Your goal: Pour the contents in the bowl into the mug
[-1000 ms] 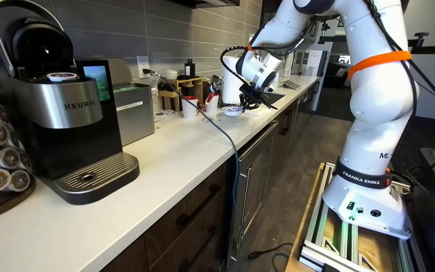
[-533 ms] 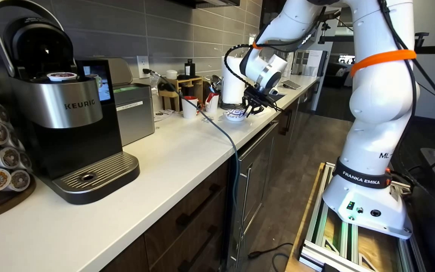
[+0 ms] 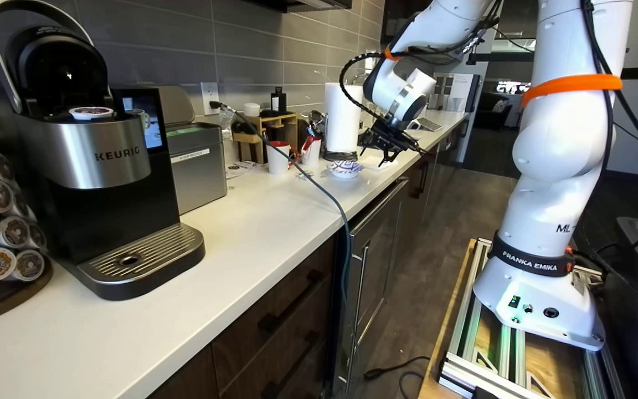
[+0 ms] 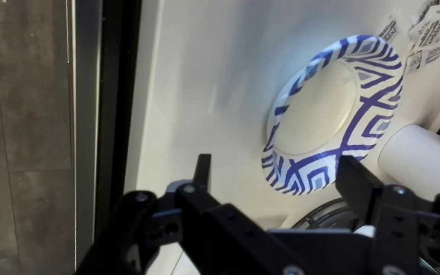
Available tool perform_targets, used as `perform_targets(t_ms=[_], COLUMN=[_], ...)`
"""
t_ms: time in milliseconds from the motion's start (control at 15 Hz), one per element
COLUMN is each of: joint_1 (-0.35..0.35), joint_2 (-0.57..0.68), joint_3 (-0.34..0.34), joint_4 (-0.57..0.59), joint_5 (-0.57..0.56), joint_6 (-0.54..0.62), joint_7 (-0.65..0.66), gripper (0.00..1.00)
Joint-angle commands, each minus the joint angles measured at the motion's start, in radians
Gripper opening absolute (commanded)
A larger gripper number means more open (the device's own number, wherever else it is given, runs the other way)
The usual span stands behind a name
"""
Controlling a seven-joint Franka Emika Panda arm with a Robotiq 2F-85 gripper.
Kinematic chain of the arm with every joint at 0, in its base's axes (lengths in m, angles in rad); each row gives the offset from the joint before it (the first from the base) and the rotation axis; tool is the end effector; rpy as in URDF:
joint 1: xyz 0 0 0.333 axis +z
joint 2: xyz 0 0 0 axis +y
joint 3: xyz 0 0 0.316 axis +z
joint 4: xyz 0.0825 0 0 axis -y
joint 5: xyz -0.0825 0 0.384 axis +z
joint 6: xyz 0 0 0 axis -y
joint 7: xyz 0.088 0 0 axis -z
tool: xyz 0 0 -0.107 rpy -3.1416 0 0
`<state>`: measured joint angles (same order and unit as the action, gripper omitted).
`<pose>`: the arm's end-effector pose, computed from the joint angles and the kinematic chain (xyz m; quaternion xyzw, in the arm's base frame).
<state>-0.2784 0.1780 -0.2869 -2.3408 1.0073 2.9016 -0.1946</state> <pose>0.4183 -0.3255 0.2893 -0.7707 0.5835 -0.2349 0.1023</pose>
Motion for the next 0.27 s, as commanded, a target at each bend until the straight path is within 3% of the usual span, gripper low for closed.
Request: perform_targets(t_ms=[0, 133, 200], joint_1=[-0.006, -0.005, -0.002], joint_2=[-0.183, -0.28, -0.148], joint_3=[-0.013, -0.006, -0.015], joint_4=[-0.149, -0.201, -0.106], joint_5=[-0.045, 0.009, -0.017], joint_6=[0.046, 0.068, 0.049], joint_7=[-0.185, -0.327, -0.215], gripper=[1.0, 1.0, 1.0])
